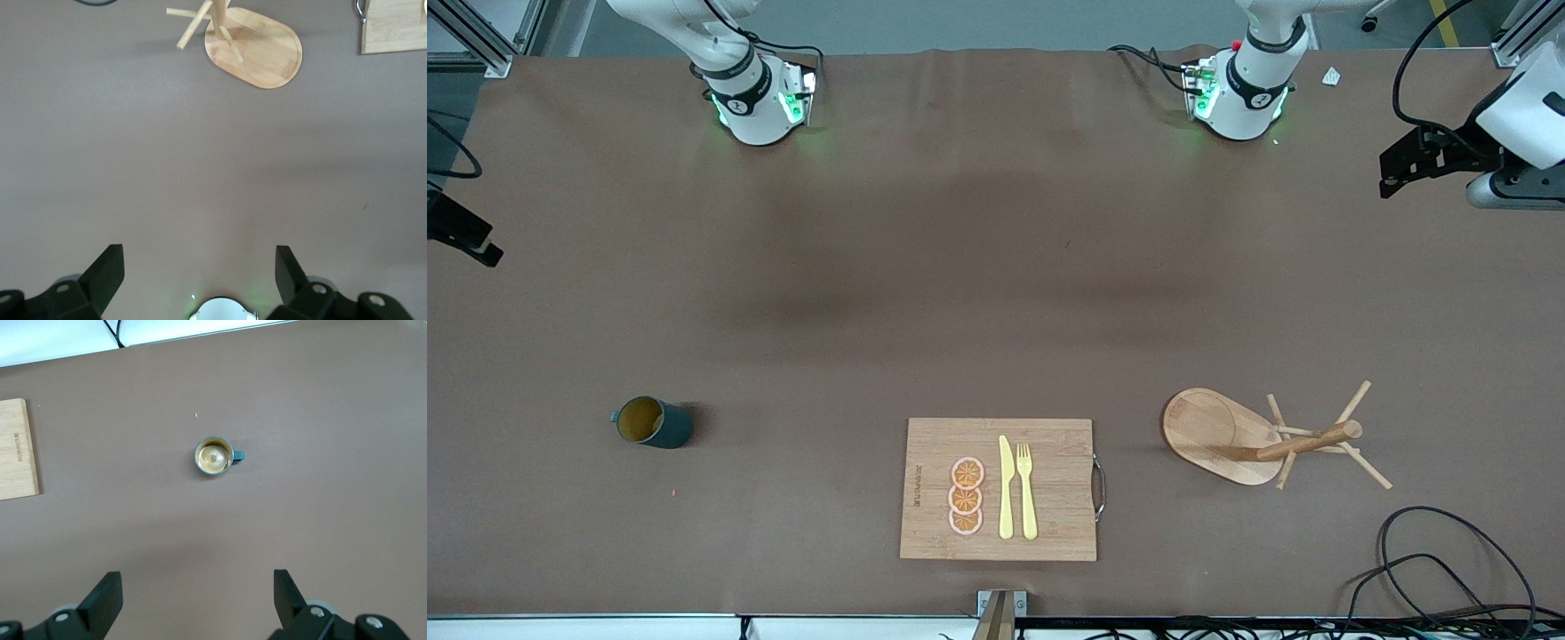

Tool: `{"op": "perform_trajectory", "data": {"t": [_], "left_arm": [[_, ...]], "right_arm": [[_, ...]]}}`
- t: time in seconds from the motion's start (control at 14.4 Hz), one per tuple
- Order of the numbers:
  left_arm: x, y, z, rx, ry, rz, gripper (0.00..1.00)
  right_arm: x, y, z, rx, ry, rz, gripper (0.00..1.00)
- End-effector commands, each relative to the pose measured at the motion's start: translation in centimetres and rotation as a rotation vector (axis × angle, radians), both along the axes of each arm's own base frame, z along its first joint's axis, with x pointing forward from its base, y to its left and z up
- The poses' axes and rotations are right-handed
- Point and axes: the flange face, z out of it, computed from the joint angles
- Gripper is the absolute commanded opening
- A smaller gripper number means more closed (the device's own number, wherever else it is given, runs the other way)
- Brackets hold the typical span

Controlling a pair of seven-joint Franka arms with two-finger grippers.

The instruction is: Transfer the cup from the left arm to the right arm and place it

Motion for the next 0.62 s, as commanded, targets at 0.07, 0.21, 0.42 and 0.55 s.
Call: {"op": "perform_trajectory", "data": {"t": [0.07,0.21,0.42,0.55], "left_arm": [[-1.7,-0.59,0.16,-0.031,0.007,0.014,1.0],[-1.53,-0.57,0.2,-0.031,0.0,0.019,1.0],[-1.02,-1.02,0.59,-0.028,-0.009,-0.01,1.0],[-0.98,-1.07,0.58,-0.025,-0.01,-0.01,1.0]], "right_arm": [[-2.31,1.21,-0.53,0.008,0.012,0.008,1.0],[-2.45,1.59,-0.42,0.004,0.016,0.026,1.0],[-2.51,1.81,-0.6,-0.01,0.038,0.055,1.0],[-2.52,1.69,-0.45,-0.013,0.036,0.054,1.0]]}}
